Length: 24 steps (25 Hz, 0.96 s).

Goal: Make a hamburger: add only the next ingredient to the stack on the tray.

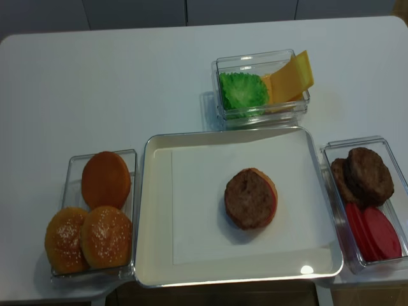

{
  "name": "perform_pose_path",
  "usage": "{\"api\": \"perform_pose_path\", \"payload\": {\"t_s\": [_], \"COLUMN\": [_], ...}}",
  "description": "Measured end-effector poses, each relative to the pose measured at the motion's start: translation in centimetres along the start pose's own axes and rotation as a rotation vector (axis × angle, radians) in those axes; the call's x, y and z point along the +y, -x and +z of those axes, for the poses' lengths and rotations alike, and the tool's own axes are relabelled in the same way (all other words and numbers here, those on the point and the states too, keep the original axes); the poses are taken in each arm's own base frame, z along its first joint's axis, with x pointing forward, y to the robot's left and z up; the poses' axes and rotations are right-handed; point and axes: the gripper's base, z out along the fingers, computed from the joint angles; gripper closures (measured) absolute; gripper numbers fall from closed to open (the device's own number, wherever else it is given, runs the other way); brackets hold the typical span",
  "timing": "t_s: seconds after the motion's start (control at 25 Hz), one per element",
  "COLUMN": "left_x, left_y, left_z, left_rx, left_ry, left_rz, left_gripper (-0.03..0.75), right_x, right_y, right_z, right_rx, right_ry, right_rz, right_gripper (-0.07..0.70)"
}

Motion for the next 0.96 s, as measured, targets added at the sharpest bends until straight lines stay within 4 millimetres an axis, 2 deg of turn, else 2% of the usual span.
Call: {"api": "perform_pose_path", "payload": {"t_s": [0.96], "left_x": [0.0], "left_y": [0.0], "left_z": [0.0], "left_rx": [0.0], "left_ry": [0.0], "left_rz": [0.0], "left_gripper": [0.346], "right_x": [-0.02], "right_y": [0.0], "right_z": [0.0], "right_rx": [0.0], "right_ry": [-0.002], "right_rz": [-0.001], "right_gripper": [0.182]}}
